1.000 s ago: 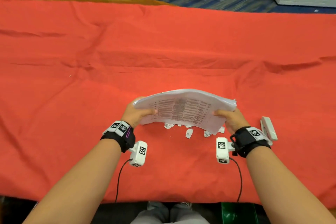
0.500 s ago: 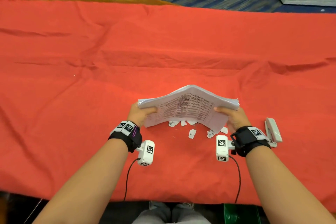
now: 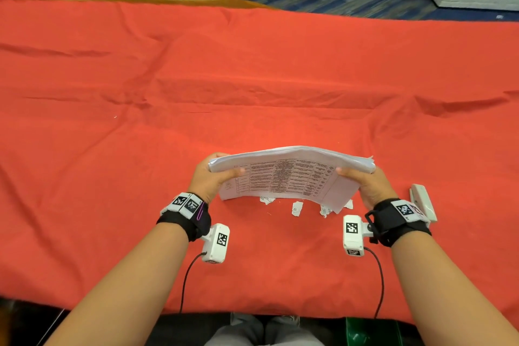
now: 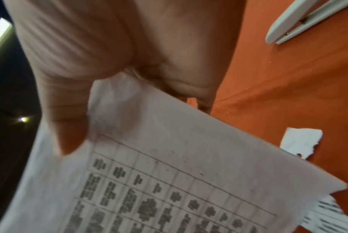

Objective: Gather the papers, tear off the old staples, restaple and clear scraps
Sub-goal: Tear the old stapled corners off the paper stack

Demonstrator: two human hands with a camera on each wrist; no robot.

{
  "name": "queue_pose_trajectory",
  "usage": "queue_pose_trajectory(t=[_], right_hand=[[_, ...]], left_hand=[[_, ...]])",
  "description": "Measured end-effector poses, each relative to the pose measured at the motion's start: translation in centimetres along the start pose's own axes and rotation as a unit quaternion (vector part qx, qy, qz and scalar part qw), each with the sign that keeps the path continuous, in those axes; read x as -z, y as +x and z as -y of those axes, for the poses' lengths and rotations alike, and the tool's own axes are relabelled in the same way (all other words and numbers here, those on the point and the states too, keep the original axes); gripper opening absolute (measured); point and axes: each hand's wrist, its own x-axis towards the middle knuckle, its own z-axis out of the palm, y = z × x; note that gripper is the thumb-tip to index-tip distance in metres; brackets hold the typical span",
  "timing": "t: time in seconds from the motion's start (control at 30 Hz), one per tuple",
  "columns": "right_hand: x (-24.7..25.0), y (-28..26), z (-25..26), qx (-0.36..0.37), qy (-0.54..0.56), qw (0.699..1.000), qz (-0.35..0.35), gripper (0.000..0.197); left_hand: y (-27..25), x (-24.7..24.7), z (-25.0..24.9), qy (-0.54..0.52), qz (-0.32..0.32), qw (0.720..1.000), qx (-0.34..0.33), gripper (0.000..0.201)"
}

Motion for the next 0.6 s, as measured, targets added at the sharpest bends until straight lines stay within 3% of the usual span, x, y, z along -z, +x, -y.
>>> queue_pose_trajectory(t=[0.2,0.37,0.6], right_hand=[[-0.3,-0.2,1.8,0.04,-0.002,0.998,-0.04,0.045],[-0.7,-0.2,1.6,0.058,-0.031,0.994,-0.085,0.02],[-0.5,-0.6,1.3,0.07,-0.029,0.995,-0.071,0.02]], left_hand=[[-0.8,-0.7,-1.5,0.001,-0.053,0.996,-0.071,0.03],[-0.7,-1.2,-1.5,0.02,-0.074,0.995,-0.065,0.028],[-0.9,-1.4,-1.3,0.011,-0.077,0.995,-0.066,0.026]])
